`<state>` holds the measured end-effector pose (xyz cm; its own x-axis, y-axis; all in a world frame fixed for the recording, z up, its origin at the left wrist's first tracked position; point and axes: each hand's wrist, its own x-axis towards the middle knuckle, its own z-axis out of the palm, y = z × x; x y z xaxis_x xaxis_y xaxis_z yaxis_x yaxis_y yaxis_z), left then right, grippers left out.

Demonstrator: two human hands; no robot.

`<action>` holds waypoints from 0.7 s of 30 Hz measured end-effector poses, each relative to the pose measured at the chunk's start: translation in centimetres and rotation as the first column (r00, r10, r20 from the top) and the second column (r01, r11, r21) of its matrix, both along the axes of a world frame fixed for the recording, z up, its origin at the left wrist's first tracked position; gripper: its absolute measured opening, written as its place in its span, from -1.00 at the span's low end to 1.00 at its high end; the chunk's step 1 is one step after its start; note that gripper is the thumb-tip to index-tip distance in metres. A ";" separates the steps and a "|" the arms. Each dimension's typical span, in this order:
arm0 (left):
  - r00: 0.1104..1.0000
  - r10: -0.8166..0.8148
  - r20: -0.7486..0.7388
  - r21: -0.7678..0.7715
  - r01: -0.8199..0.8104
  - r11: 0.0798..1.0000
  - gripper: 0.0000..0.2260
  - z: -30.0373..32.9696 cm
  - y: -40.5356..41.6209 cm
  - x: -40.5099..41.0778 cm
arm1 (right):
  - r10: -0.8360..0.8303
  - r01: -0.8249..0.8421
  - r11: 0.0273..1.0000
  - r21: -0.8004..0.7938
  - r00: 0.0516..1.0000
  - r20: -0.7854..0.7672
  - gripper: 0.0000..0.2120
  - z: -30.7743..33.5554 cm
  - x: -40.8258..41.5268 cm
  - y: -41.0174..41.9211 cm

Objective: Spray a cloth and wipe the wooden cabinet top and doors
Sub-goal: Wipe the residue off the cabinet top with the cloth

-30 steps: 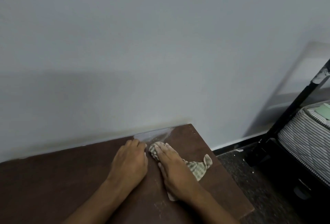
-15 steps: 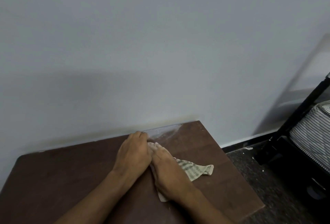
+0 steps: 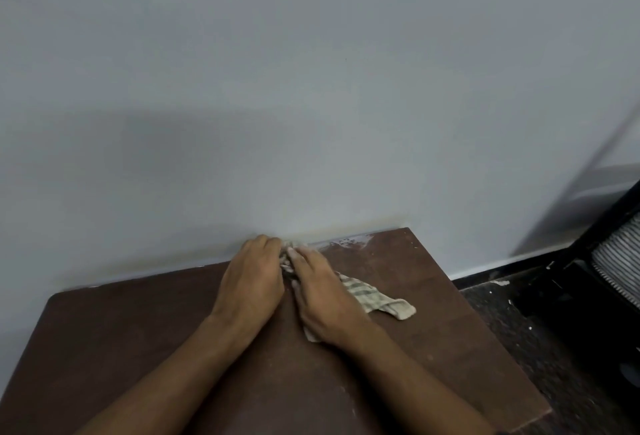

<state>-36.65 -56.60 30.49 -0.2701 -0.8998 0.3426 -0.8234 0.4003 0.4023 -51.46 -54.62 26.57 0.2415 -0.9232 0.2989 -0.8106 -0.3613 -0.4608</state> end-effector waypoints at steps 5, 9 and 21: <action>0.999 -0.037 -0.021 -0.027 0.036 0.999 -0.70 -0.3 -0.2 -0.3 | 0.054 -0.051 0.996 0.069 0.998 -0.039 -0.53 0.1 0.0 -3.6; 0.999 -0.045 -0.006 -0.032 0.045 0.998 -0.71 0.0 -0.3 -0.6 | -0.053 0.057 0.995 0.085 0.997 -0.047 -0.51 0.4 -4.1 -4.2; 0.995 -0.079 -0.058 0.009 0.080 0.997 -0.72 1.3 1.1 0.8 | -0.470 0.478 0.872 0.108 0.878 -0.091 -0.48 0.5 -14.1 -4.7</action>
<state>-35.81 -55.50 31.79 -0.3212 -0.8803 0.3492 -0.7644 0.4587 0.4530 -65.54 -59.27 27.02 -0.2211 -0.9596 0.1743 -0.8973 0.1301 -0.4219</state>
